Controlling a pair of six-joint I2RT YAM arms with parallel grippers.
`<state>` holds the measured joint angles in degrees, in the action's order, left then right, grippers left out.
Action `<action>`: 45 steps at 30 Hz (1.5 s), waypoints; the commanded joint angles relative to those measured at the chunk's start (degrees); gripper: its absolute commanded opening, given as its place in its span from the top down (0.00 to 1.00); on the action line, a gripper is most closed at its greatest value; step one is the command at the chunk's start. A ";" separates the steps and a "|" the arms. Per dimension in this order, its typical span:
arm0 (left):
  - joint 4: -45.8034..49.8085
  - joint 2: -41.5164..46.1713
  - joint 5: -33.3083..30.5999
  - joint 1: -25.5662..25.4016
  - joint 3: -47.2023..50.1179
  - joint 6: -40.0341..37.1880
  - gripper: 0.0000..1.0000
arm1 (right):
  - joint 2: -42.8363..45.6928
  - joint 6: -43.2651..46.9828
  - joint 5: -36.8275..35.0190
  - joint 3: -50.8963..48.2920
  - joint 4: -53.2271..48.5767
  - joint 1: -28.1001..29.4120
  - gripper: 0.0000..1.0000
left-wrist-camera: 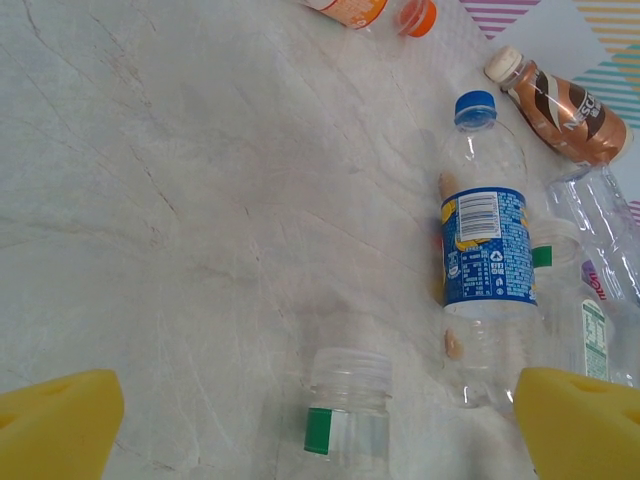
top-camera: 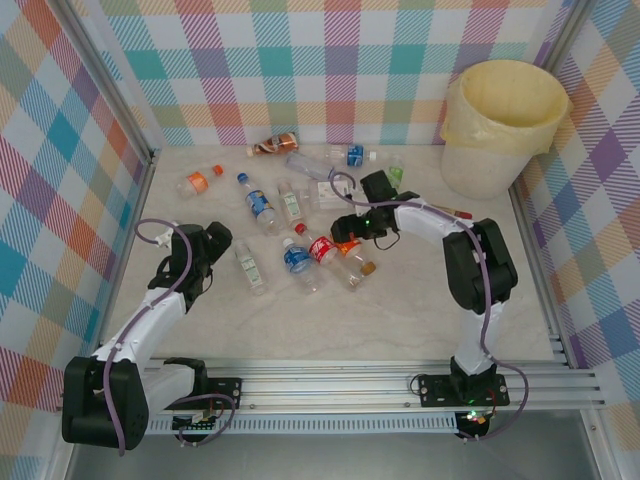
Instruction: Put the plastic bottles in the bin
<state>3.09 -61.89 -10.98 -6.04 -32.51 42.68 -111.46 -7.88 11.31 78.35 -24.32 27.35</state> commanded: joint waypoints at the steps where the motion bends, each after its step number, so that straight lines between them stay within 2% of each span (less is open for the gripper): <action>1: 1.13 -0.55 0.21 -0.37 -1.52 0.57 0.00 | -2.83 0.50 -4.31 2.39 -3.26 1.45 0.15; 6: 0.96 -1.79 1.00 -0.39 -1.68 0.68 0.00 | -6.97 -4.63 -18.11 6.99 -9.83 1.74 0.20; 10: 0.75 -2.75 1.40 -0.37 -2.01 0.67 0.00 | -7.72 -5.61 -19.57 7.00 -9.04 1.74 0.22; 13: 0.69 -3.68 1.95 -0.37 -2.34 0.71 0.00 | -6.86 -5.67 -21.14 6.84 -7.85 1.57 0.28; 20: 2.18 -5.77 3.89 -0.38 -3.74 1.56 0.00 | 3.08 -2.25 -21.12 5.38 -4.05 -1.50 0.41; 28: 11.64 -7.05 3.49 -0.47 -6.39 5.00 0.00 | 16.24 1.05 -12.15 6.68 -1.45 -10.14 0.44; 32: 16.24 -7.49 4.83 -1.06 -7.99 5.64 0.00 | 17.77 2.14 -8.82 12.71 -1.05 -14.78 0.45; 36: 18.06 -8.29 4.41 -2.42 -8.70 5.87 0.00 | 15.22 1.89 -7.81 22.63 -1.85 -19.40 0.44; 39: 18.36 -8.91 3.19 -3.35 -8.71 6.32 0.00 | 10.91 1.45 -8.14 32.98 -3.89 -22.76 0.44; 45: 16.04 -8.16 4.79 -3.72 -7.22 7.33 0.00 | -0.58 -0.53 -10.53 53.18 -5.83 -27.47 0.45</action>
<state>19.35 -70.65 -6.87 -9.30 -39.72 48.86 -107.59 -7.14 1.87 124.84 -28.69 1.17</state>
